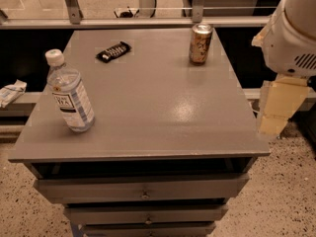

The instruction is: Move blue plastic bottle near rxbar chocolate

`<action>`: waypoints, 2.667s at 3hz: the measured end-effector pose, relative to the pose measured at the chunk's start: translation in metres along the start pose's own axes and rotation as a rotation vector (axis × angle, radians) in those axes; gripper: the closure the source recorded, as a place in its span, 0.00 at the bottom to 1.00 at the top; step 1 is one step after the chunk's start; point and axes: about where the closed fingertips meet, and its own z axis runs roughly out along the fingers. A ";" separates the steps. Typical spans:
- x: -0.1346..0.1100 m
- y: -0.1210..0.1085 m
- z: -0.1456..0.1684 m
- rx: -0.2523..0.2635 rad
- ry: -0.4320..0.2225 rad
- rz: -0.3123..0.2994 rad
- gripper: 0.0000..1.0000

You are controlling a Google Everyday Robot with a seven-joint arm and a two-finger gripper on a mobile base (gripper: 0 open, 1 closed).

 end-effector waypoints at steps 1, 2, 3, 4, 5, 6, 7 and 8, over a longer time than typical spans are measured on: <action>0.000 0.000 0.000 0.000 0.000 0.000 0.00; -0.003 -0.005 -0.004 0.011 -0.037 -0.003 0.00; -0.029 -0.021 0.008 0.005 -0.171 -0.007 0.00; -0.089 -0.029 0.028 -0.060 -0.390 -0.044 0.00; -0.175 -0.009 0.048 -0.187 -0.658 -0.120 0.00; -0.228 0.012 0.061 -0.262 -0.802 -0.161 0.00; -0.288 0.018 0.081 -0.327 -0.940 -0.141 0.00; -0.317 0.006 0.095 -0.355 -1.015 -0.065 0.00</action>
Offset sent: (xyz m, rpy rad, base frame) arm 0.0117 -0.0012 0.0044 0.0885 -0.0165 0.0336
